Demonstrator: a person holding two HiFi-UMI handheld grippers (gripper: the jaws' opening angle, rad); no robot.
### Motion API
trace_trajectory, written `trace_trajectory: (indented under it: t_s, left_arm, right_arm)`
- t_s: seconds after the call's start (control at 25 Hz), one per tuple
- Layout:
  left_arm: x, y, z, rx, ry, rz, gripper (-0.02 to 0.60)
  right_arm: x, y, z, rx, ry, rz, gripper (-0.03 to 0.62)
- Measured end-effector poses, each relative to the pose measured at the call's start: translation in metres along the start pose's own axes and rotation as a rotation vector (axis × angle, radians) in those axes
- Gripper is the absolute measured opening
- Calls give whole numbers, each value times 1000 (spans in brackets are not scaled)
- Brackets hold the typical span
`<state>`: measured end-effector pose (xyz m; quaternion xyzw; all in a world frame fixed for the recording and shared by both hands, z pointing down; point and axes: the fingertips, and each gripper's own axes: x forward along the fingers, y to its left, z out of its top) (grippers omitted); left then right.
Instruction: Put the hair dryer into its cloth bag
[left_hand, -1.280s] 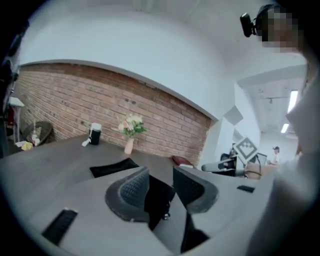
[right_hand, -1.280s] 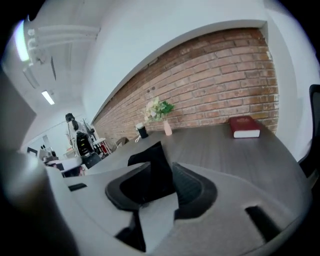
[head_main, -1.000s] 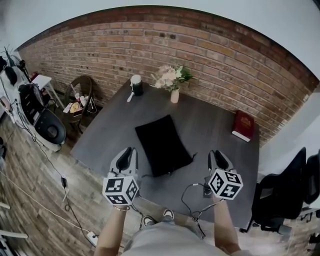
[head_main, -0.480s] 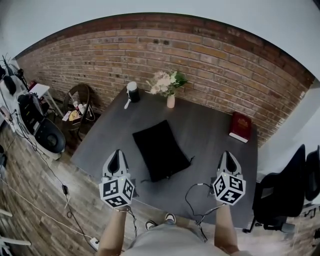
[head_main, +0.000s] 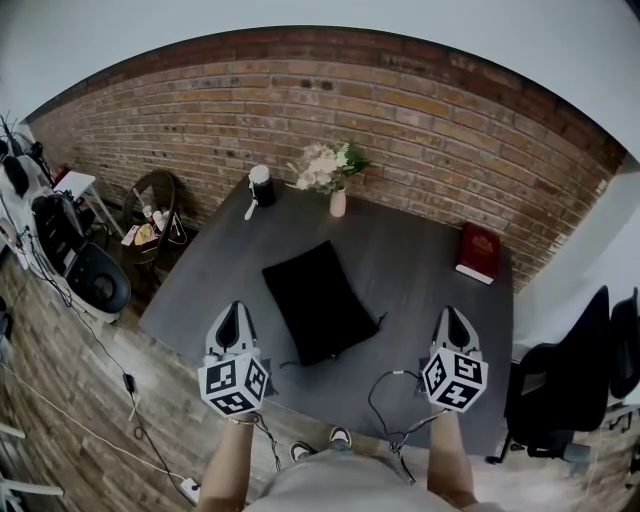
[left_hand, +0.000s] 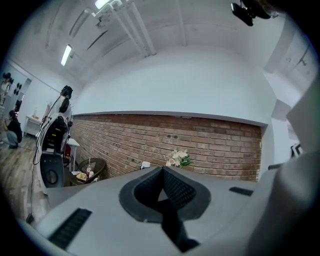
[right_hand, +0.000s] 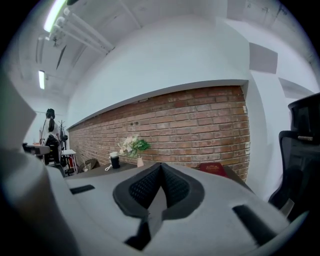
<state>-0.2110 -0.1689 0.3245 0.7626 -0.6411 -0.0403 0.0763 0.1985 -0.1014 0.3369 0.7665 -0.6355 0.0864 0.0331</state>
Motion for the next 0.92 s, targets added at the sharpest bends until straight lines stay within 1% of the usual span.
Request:
trace_trajectory:
  t_s: [0.16,0.36,0.6,0.92]
  left_arm:
    - [1,0,1,-13,1,-5,5]
    - [-1,-2,-4,0,9,-9,5]
    - [-1,-4,-11,-1,33,-15,5]
    - [-1,-2,-17,7,51,-19,5]
  right_arm:
    - [1,2,0,0,3,2,0]
    - [0,5,-4,-4,12,6,0]
    - [0,4,-9,-15,36,-9,0]
    - [-1,7,-13,-18,48,-3,0]
